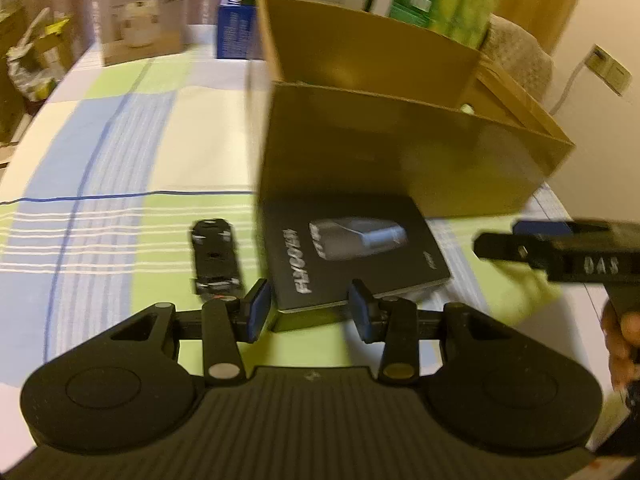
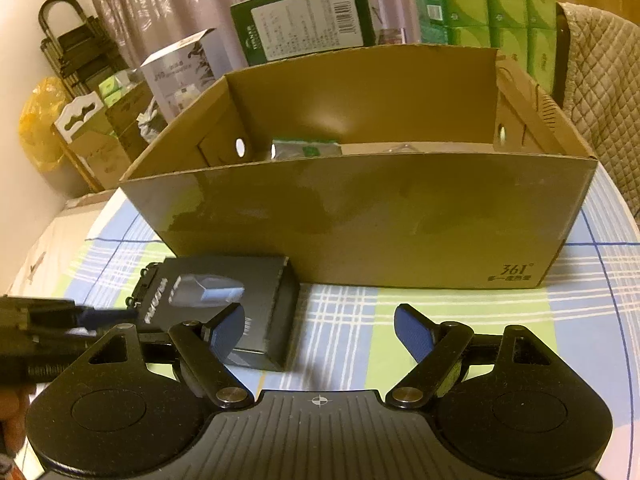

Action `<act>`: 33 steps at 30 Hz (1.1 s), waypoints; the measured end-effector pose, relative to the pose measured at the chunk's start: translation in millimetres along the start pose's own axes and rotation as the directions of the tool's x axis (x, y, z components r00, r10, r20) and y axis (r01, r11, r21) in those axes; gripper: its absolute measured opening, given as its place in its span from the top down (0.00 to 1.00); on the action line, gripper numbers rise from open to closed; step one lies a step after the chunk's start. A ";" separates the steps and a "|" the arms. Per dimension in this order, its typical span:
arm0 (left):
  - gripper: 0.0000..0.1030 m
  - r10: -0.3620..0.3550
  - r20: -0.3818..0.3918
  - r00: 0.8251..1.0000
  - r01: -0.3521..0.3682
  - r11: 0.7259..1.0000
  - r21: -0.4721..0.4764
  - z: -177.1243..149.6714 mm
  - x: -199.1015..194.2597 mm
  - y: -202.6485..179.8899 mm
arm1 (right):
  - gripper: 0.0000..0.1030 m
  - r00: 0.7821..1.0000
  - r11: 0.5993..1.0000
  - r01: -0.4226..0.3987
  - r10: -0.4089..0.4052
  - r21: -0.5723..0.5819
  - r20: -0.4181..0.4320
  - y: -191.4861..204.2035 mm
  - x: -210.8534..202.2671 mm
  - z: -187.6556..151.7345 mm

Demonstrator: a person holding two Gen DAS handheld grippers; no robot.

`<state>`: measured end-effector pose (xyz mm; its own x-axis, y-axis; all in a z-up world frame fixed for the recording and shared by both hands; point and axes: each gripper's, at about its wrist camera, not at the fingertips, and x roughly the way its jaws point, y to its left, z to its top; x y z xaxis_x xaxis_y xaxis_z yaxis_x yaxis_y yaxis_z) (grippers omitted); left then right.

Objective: Organize objects
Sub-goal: 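Move left gripper toward the black toy car while right approaches the FLYCO box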

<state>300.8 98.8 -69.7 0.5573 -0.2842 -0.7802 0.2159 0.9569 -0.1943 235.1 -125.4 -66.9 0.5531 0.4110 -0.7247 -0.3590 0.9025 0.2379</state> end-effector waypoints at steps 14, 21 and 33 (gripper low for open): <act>0.65 -0.090 0.010 0.996 0.088 0.987 0.133 -8.0 -16.3 -42.5 | 0.22 0.997 0.997 0.077 -0.077 0.015 -0.012 -13.7 -22.0 -11.8; 0.65 0.043 0.020 0.999 -0.043 0.999 0.011 5.4 -6.0 -8.9 | 0.22 0.990 0.995 0.097 -0.099 -0.028 -0.104 -11.0 -4.2 -18.4; 0.65 0.095 0.012 0.995 -0.095 0.995 0.014 18.9 26.7 -0.2 | 0.22 0.987 0.993 0.104 -0.109 -0.047 -0.116 -13.0 -2.5 -20.4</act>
<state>330.8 89.8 -79.3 0.5852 -0.1926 -0.7877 0.1732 0.9787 -0.1106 223.1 -140.9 -81.4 0.4976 0.2925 -0.8166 -0.3345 0.9333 0.1305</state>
